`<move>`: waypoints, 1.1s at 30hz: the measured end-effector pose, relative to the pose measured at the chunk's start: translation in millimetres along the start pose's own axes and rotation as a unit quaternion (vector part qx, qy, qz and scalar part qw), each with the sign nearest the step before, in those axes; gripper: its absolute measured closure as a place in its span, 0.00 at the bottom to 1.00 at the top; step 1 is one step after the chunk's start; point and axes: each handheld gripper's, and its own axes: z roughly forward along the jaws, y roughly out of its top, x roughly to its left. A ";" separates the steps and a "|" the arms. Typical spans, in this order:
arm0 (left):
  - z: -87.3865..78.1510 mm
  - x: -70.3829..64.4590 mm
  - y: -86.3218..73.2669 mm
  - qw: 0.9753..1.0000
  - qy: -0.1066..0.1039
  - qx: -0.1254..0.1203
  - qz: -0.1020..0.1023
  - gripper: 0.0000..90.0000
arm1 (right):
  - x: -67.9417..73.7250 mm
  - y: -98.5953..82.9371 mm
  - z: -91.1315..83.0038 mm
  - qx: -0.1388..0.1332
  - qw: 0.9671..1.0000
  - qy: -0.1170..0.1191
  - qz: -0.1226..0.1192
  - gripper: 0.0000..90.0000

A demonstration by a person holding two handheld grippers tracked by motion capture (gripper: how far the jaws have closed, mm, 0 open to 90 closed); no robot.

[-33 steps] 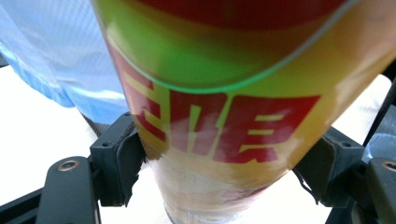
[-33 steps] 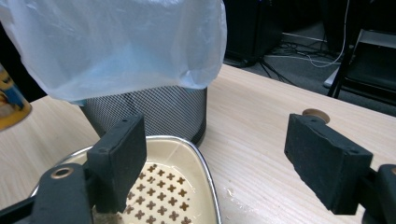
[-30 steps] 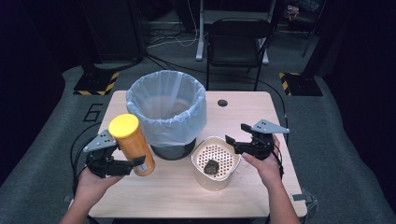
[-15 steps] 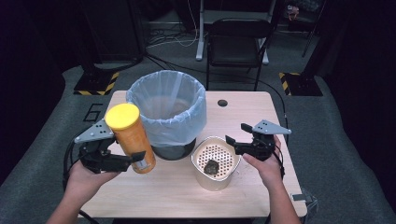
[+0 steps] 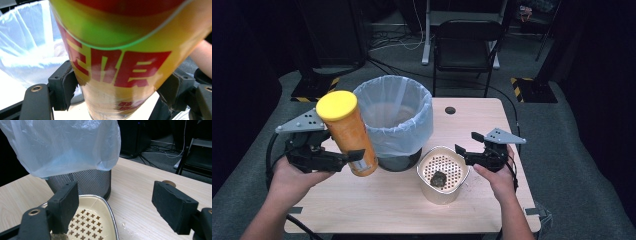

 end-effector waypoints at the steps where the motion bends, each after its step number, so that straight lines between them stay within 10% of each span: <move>1: -1.0 -0.1 4.0 1.000 0.002 -0.001 0.001 0.27 | 0.1 -0.2 0.1 0.000 1.000 0.000 0.001 0.24; 16: 3.1 5.5 49.0 1.000 0.002 -0.007 0.008 0.27 | -2.5 -1.1 -2.3 -0.002 1.000 -0.003 0.006 0.24; 33: 50.9 48.8 89.7 0.999 0.027 -0.029 -0.005 0.27 | -4.3 -0.9 -2.8 -0.006 1.000 -0.003 0.010 0.25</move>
